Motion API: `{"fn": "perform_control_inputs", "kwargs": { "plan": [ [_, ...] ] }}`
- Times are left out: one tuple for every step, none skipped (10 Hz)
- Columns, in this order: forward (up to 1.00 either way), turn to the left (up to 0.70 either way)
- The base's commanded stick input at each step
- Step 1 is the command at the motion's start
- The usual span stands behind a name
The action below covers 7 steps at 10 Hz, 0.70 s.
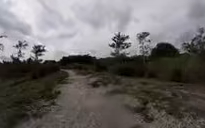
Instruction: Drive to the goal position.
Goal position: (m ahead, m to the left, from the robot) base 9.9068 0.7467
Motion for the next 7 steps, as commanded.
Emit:
{"fn": "perform_control_inputs", "kwargs": {
  "plan": [
    [0.85,0.0],
    [0.85,0.0],
    [0.85,0.0],
    [0.85,0.0],
    [0.85,0.0],
    [0.85,0.0],
    [0.85,0.0]
  ]
}}
